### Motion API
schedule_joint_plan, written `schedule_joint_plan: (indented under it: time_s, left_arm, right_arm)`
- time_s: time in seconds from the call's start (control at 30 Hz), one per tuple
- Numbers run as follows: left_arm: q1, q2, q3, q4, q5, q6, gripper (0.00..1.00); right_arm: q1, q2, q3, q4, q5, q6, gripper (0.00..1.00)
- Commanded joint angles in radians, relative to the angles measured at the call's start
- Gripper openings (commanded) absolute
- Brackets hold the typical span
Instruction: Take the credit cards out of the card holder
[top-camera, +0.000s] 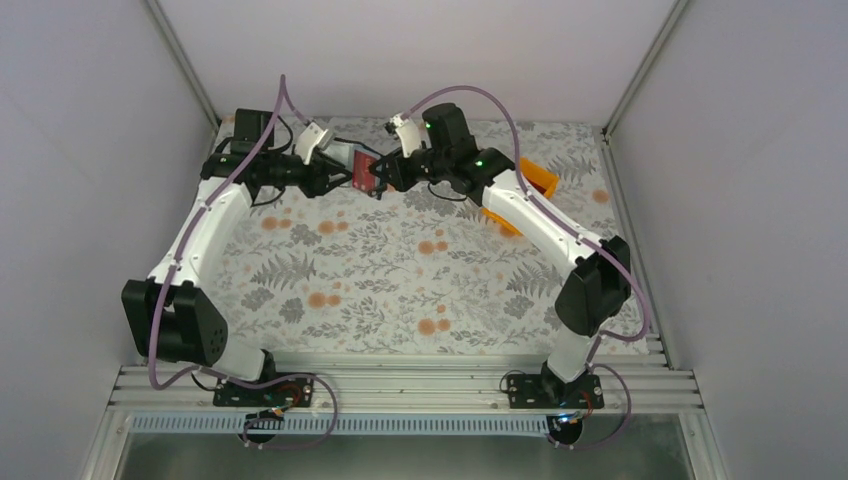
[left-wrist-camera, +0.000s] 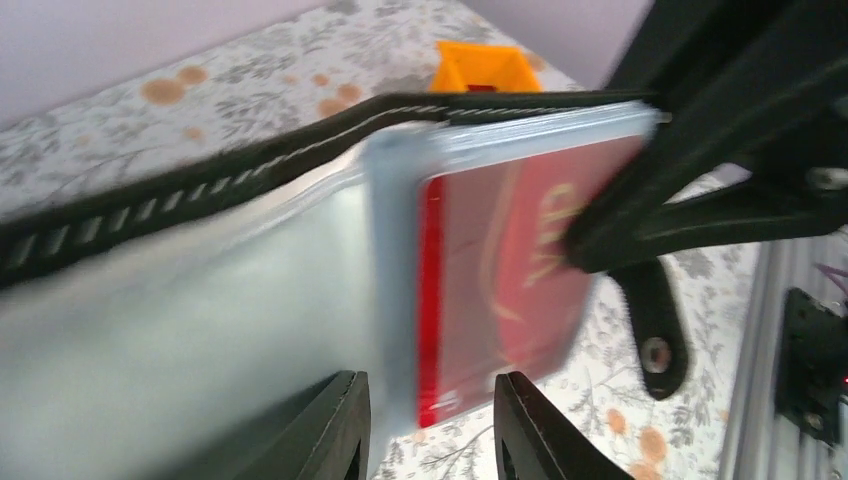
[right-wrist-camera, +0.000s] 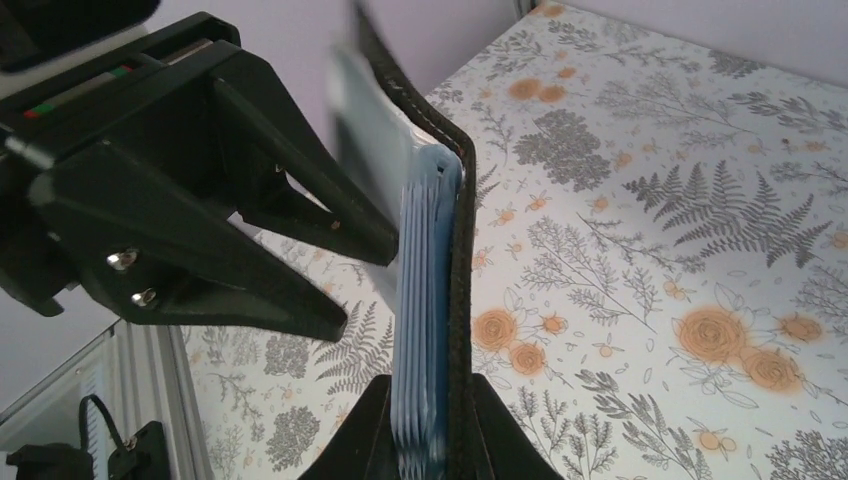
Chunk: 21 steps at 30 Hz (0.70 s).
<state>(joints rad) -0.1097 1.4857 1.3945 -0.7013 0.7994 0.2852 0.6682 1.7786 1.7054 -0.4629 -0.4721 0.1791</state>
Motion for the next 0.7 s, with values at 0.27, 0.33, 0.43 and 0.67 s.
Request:
schedule_joint_plan:
  time_s: [0.27,0.33,0.43,0.67]
  left_arm:
    - [-0.016,-0.047,-0.003,-0.037,0.219,0.116,0.32]
    - [-0.004,-0.051,0.006,-0.048,0.204,0.128,0.32]
    - [0.03,-0.064,0.013,-0.062,0.217,0.144,0.32]
    - [-0.021,-0.072,-0.009,-0.083,0.232,0.165,0.32]
  right_arm:
    - [0.01,-0.092,-0.065,0.147,-0.284,-0.115,0.04]
    - [0.009,-0.108,-0.082,0.161,-0.345,-0.146,0.04]
    - [-0.001,-0.148,-0.108,0.169,-0.413,-0.178,0.04]
    - [-0.007,-0.149,-0.122,0.205,-0.466,-0.164,0.04]
